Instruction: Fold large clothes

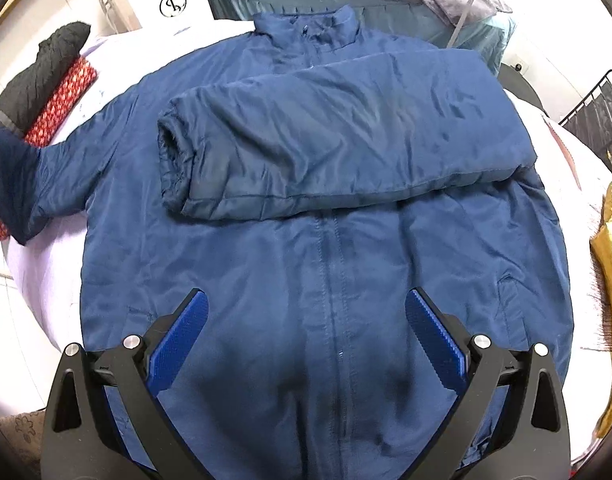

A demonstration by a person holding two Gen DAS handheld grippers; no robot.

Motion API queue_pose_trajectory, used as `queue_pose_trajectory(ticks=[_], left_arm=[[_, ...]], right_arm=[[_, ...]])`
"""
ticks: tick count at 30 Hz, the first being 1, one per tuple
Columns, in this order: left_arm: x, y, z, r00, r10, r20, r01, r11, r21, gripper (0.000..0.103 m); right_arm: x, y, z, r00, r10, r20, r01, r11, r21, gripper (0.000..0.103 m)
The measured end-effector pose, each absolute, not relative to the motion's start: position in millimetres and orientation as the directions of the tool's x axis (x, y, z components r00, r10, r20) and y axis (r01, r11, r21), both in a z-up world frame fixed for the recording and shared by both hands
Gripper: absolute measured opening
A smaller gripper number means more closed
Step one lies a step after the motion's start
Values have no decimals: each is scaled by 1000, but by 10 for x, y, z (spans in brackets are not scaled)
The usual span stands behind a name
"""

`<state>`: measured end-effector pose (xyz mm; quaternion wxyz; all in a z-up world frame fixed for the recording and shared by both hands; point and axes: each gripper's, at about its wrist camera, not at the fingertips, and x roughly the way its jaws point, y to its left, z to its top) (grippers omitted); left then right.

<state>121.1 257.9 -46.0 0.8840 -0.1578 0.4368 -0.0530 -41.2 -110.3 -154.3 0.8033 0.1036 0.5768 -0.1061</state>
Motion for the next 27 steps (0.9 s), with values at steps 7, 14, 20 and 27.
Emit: queue_pose_trajectory(ticks=[7,14,20,27], left_arm=[[1206,846,-58,525,-488,-697,277,873,-402,9],[1051,-899,-232,319,-605,-729,453,774,-444,9],[1022,-1803,-637,239,-535,-810,501,783,-368,9],[1072,-1973,-1186,125,-471,-873,496,792,-357,65]], right_arm=[[-568,-1632,-1476,328,-88,-940,390,919,51,98],[-863,-2234,-1501,308,-123,-943,504,862,52,98],[-1143,-2601,-1562,286,-136,-949,591,804,63,98],[-1253,-2784,-1681,268,-116,-956,621,780,80,98]])
